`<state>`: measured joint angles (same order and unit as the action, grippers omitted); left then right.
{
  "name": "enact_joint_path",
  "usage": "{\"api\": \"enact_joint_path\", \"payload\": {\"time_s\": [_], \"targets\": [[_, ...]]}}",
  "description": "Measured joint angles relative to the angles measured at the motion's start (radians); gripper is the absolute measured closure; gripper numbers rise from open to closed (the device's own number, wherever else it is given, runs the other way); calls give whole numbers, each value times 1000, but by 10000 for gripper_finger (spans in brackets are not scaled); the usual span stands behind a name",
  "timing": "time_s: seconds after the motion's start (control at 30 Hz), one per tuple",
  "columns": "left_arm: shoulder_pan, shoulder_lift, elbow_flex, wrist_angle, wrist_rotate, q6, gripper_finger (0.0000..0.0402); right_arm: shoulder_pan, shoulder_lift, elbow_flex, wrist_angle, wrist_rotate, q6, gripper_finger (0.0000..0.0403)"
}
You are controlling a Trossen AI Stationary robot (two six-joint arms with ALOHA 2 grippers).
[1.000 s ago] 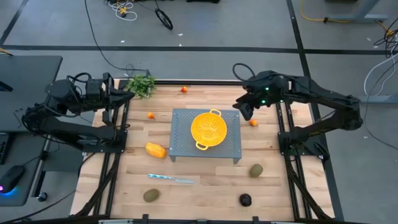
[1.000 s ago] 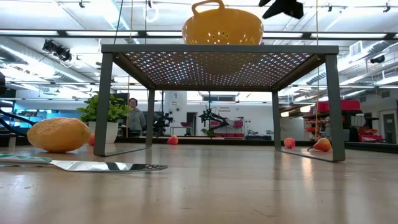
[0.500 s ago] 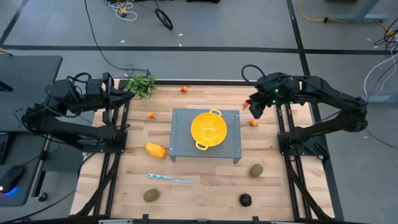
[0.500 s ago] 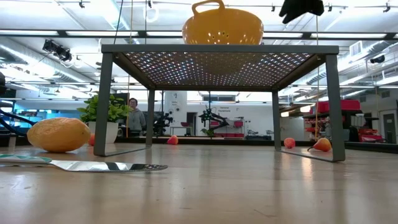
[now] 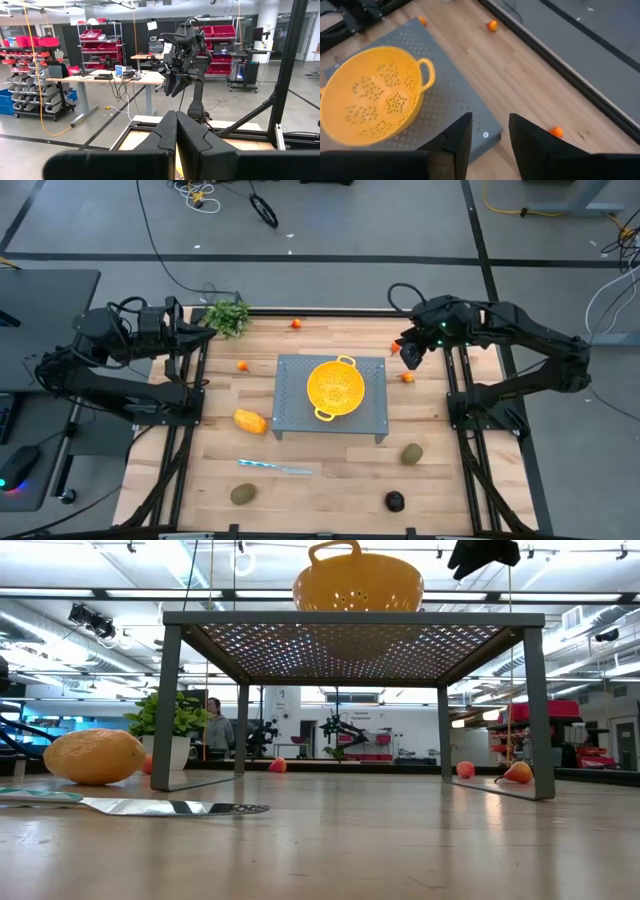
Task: Pick & Place Fruit
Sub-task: Put the pear into the strainer bowl on the shelf
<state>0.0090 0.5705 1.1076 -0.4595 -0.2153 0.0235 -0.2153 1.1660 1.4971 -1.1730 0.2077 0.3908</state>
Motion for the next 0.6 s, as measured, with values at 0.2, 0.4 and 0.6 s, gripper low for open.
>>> {"api": "enact_joint_path", "payload": {"time_s": [0.2, 0.4, 0.6], "targets": [[0, 0, 0, 0, 0, 0, 389, -130, 0, 0, 42, -60, -105, 268], [0, 0, 0, 0, -1, -6, 396, -268, 0, 0, 49, -104, -189, 268], [0, 0, 0, 0, -1, -6, 389, -333, 0, 0, 53, -111, -199, 268]]}}
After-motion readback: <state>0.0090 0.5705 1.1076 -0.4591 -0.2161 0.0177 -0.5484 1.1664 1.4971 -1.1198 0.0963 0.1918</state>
